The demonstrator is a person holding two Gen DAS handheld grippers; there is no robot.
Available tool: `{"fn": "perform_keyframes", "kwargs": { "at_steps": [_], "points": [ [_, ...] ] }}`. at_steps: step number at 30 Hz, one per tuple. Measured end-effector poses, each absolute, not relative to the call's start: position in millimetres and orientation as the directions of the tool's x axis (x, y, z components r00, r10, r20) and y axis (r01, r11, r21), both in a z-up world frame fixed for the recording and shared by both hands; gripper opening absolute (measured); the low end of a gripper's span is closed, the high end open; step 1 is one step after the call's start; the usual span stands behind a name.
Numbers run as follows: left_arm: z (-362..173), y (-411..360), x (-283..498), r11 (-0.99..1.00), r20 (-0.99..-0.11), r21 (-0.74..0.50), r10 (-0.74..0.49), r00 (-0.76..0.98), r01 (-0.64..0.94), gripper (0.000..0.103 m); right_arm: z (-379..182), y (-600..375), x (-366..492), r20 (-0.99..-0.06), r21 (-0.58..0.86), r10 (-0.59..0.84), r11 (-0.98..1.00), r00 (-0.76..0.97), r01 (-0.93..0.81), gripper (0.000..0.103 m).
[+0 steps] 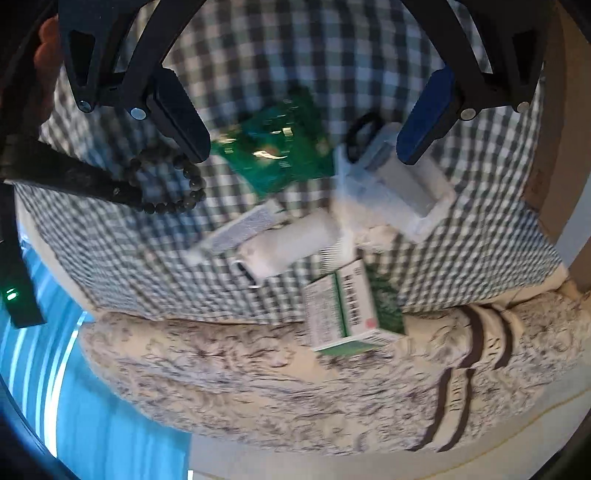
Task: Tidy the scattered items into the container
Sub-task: 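Grasp the bead bracelet with the right gripper while the left grasps the green packet, then carry bracelet and green packet over the cardboard box and open both grippers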
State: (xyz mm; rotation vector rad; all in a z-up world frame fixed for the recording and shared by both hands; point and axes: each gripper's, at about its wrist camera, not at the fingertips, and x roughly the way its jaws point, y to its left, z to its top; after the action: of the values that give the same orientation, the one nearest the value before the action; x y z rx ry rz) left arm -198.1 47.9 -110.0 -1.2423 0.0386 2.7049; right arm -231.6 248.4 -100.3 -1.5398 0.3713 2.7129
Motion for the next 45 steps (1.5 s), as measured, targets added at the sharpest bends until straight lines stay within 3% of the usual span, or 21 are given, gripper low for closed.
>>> {"fn": "perform_keyframes", "kwargs": {
  "at_steps": [6,11,13,14,15,22,31,45],
  "points": [
    [-132.3,75.8,-215.5,-0.978,-0.793,-0.046,0.159,-0.588,-0.203,0.103,-72.4,268.0,-214.2,-0.809,0.226,-0.115,-0.966,-0.577,-0.124,0.011],
    [-156.7,91.6,-224.2,-0.982,-0.824,0.056,0.056,-0.563,-0.178,0.091,-71.6,276.8,-210.2,-0.803,0.249,-0.131,-0.96,-0.581,-0.128,0.011],
    [-154.8,85.5,-226.1,-0.99,-0.819,0.045,0.04,-0.572,-0.134,0.072,-72.3,278.4,-206.1,-0.805,0.247,-0.132,-0.961,-0.579,-0.125,0.011],
    [-152.7,82.9,-226.9,-0.992,-0.819,0.048,0.03,-0.573,-0.121,0.046,-73.4,277.2,-205.7,-0.807,0.235,-0.119,-0.963,-0.578,-0.129,0.011],
    [-150.7,82.4,-227.6,-0.99,-0.819,0.065,0.017,-0.573,-0.122,0.026,-72.8,275.5,-204.4,-0.808,0.221,-0.107,-0.967,-0.579,-0.131,0.011],
    [-129.9,71.7,-212.7,-0.992,-0.82,0.037,0.036,-0.572,-0.117,0.025,-57.3,260.2,-195.3,-0.793,0.221,-0.13,-0.972,-0.595,-0.082,0.011],
    [-53.9,53.5,-170.2,-0.996,-0.762,0.016,0.042,-0.646,-0.083,0.025,-17.3,220.2,-164.8,-0.774,0.221,-0.168,-0.975,-0.61,-0.011,0.011],
    [66.0,-95.2,-99.0,-0.993,-0.672,-0.023,-0.069,-0.737,0.114,0.025,71.0,85.2,-111.1,-0.717,0.227,-0.304,-0.953,-0.628,0.202,0.011]
  ]
}}
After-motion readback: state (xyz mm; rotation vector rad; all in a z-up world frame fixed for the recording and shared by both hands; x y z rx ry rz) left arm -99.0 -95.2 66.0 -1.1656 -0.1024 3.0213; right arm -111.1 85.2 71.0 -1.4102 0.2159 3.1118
